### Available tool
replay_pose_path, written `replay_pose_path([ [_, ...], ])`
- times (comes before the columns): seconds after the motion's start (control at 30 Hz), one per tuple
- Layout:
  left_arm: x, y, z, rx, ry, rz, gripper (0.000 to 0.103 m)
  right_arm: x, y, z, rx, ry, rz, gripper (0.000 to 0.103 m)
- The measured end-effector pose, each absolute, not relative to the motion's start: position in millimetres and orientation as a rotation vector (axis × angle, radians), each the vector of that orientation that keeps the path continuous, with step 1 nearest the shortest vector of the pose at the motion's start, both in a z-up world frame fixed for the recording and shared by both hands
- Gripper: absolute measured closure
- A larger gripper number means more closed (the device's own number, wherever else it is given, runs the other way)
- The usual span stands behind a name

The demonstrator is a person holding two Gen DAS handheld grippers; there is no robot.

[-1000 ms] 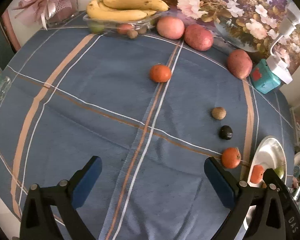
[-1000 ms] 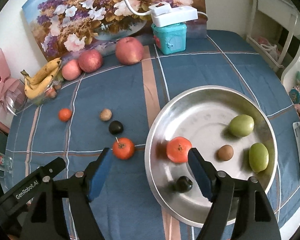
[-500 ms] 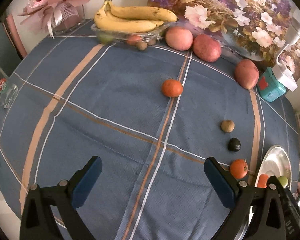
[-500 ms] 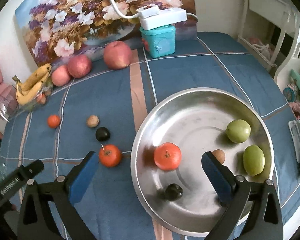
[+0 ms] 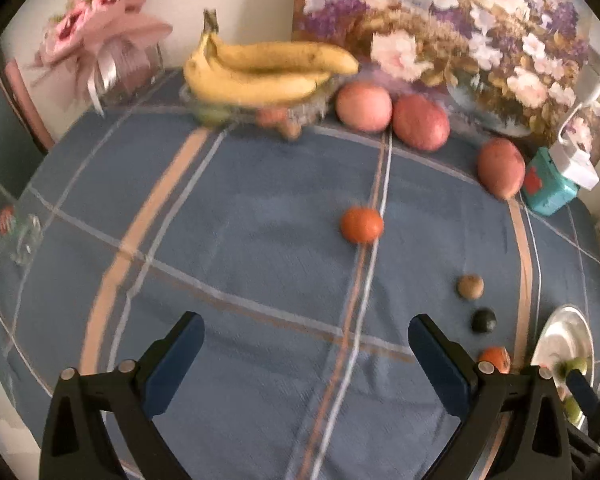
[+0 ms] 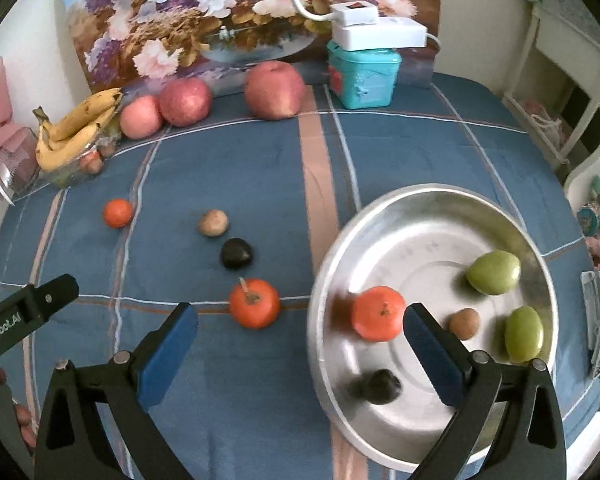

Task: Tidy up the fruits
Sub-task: 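Withdraw both open grippers from the plate toward the remaining fruits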

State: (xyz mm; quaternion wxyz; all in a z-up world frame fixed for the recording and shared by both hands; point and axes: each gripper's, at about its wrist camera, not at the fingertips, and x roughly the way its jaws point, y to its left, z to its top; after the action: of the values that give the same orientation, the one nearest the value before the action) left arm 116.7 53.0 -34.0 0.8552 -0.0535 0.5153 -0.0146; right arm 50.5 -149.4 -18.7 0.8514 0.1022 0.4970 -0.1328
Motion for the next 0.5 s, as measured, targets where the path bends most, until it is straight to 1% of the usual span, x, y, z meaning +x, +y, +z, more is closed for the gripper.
replay_pose_path([
  [0.17,136.9,56.3,-20.9,-0.057,0.972,-0.092,0.0,58.2,-141.5,-6.0,0.266,0.945,-0.163,0.001],
  [0.37,163.7,56.8,-36.2,-0.15,1.0,-0.186,0.0,67.9,-145.3,-22.1,0.327,0.986,-0.168,0.002],
  [0.5,175.3,51.2,-48.0,-0.141,1.017,-0.189,0.0,73.3,-139.0,-32.4,0.306,1.015,-0.168,0.003],
])
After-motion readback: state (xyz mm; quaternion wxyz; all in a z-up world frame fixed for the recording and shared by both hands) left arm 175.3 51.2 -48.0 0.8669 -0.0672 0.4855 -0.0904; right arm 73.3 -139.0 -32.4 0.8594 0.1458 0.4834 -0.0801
